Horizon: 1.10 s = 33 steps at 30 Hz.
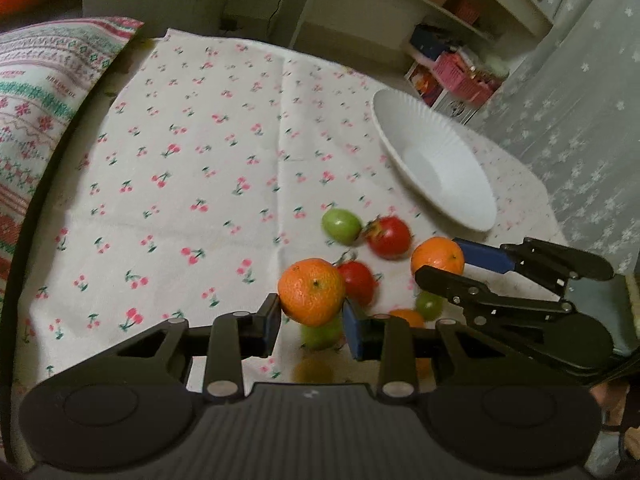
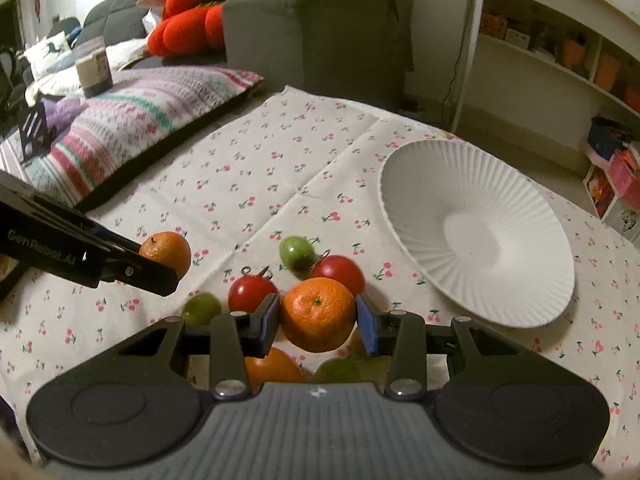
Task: Organize fruits
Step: 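Grasp a mandarin with the left tool while the right tool grasps another mandarin, then carry both mandarins over the white plate and open both tools to drop them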
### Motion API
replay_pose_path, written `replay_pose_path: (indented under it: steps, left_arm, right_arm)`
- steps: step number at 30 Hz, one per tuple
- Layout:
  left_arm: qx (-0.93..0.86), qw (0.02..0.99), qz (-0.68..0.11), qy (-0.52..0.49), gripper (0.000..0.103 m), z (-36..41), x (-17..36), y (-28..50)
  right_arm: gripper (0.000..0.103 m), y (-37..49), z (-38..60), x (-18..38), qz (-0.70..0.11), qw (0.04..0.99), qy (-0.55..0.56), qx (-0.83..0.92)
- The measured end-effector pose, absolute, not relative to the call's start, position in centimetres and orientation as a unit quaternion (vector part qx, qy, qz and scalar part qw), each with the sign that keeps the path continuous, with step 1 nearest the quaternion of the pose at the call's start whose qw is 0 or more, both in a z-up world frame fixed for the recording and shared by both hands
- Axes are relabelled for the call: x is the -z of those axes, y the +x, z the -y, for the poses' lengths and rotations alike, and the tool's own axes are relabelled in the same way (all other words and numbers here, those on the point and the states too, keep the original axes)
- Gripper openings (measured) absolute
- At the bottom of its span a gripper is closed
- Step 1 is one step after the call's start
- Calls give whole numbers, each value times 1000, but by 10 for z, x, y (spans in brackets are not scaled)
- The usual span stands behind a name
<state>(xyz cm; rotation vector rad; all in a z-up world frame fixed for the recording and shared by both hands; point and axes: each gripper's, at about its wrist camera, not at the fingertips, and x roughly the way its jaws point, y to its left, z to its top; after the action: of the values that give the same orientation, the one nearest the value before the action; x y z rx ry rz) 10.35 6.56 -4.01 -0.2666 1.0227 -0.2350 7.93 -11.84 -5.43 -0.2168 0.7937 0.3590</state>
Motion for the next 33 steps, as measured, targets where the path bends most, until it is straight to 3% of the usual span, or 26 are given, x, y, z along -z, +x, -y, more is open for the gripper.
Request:
replay_pose_path:
  steps: [17,21,33]
  left_arm:
    - [170,902,-389,-76,16,6,9,143]
    - [191,896,-395,-72,16,27,20,162]
    - [184,888,-417,-62,16,56,49,210]
  right_arm:
    - [38,102,204,27,-363,927,22,-92]
    - [38,113,222,37,-383,918,74,-63]
    - [38,130,230,51,-388,917,67,-56]
